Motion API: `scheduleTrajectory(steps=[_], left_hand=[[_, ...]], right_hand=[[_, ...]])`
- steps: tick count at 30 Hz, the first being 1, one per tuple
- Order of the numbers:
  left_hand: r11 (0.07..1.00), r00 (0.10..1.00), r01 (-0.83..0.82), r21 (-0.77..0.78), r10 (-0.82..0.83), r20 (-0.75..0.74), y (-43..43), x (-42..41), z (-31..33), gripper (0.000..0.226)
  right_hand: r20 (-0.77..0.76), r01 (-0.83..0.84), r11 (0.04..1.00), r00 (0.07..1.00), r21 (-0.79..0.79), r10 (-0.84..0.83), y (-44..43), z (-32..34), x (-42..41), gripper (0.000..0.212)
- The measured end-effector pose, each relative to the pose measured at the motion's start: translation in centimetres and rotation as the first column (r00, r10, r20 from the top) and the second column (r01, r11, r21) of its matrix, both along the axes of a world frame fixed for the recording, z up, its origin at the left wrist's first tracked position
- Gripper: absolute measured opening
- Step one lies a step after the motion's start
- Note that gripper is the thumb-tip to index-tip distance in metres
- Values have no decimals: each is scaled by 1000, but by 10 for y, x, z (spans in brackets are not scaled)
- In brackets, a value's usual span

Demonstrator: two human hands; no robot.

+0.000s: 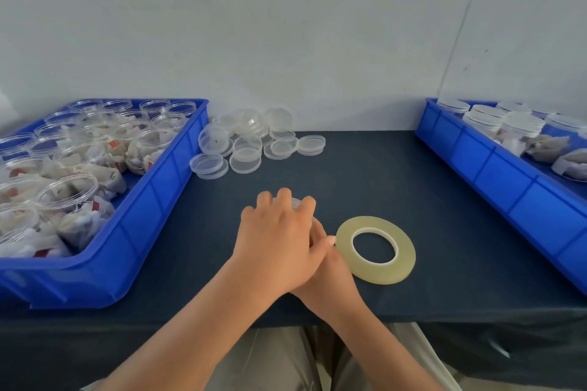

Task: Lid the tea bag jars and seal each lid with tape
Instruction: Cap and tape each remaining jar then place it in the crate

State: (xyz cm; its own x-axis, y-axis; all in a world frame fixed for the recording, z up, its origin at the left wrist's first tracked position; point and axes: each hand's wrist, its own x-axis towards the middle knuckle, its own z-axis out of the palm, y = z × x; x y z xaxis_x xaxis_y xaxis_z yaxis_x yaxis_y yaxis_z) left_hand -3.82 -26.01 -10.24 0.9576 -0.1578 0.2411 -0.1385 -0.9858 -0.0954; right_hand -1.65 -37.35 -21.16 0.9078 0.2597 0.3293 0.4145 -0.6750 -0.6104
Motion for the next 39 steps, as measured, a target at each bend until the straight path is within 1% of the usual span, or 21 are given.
scheduleTrajectory(steps=[3,6,8,9,11,12,13,14,15,17,20,21,23,25,26,28,31,33,36,37,39], left_hand=[[999,997,-45,22,44,59,-6,-3,1,55],[994,993,-112,17,111,43,-11,2,3,43],[990,989,-142,23,141,36,-15,2,1,43],[987,987,-156,33,155,40,-16,1,-1,44],[987,986,-159,38,157,56,-17,0,-5,47],[989,988,-142,33,140,61,-16,1,-7,50],[993,991,-118,23,117,60,-13,2,-7,56],[996,994,-92,7,92,56,-10,3,-8,63],[998,996,-65,-11,66,54,-6,4,-8,71],[998,998,-10,-55,14,66,1,4,-9,76],[967,989,141,-213,-128,73,16,11,-4,52],[929,972,234,-287,-225,66,24,14,-2,41],[804,889,430,-411,-456,40,41,19,3,21],[692,792,531,-489,-610,-2,54,21,9,15],[678,769,542,-496,-638,-33,58,23,11,20],[724,785,515,-459,-614,-87,66,25,14,43],[799,842,326,-505,-488,-230,90,22,19,82],[756,842,180,-629,-449,-299,111,15,20,89],[598,873,19,-802,-400,-278,111,-6,24,89],[583,891,-15,-812,-361,-276,99,-13,25,95],[663,930,-66,-745,-231,-287,63,-18,22,106]], right_hand=[[29,-6,998,1000,-61,8,-2,11,-6,47],[10,-44,998,999,-34,44,-6,3,-3,39],[118,10,995,993,-99,2,0,10,-8,21],[100,19,999,995,-50,-14,3,17,-11,13],[219,50,996,975,-72,-33,7,17,-13,14],[183,60,997,982,-51,-49,8,21,-12,19],[122,41,996,992,-83,-31,6,23,-9,23],[36,13,994,999,-105,-9,6,20,-7,26],[25,13,994,1000,-113,-10,6,21,-6,25],[19,44,999,999,5,-44,10,24,-8,29],[12,43,999,999,29,-44,11,28,-11,42],[-58,22,994,998,111,-15,7,25,-10,46],[-222,-42,967,970,250,100,-2,26,-8,64],[-260,-102,955,949,278,178,-7,27,-7,75],[-254,-113,953,949,282,188,-7,28,-8,74],[-246,-112,943,950,312,194,-7,29,-10,66],[-213,-94,919,959,383,187,-6,28,-11,69],[-203,-75,921,966,383,163,-5,26,-11,77],[-199,-53,945,972,323,122,-2,23,-13,81],[-191,-50,945,975,323,117,-2,21,-12,81],[-176,-60,946,977,318,121,0,20,-11,78]])
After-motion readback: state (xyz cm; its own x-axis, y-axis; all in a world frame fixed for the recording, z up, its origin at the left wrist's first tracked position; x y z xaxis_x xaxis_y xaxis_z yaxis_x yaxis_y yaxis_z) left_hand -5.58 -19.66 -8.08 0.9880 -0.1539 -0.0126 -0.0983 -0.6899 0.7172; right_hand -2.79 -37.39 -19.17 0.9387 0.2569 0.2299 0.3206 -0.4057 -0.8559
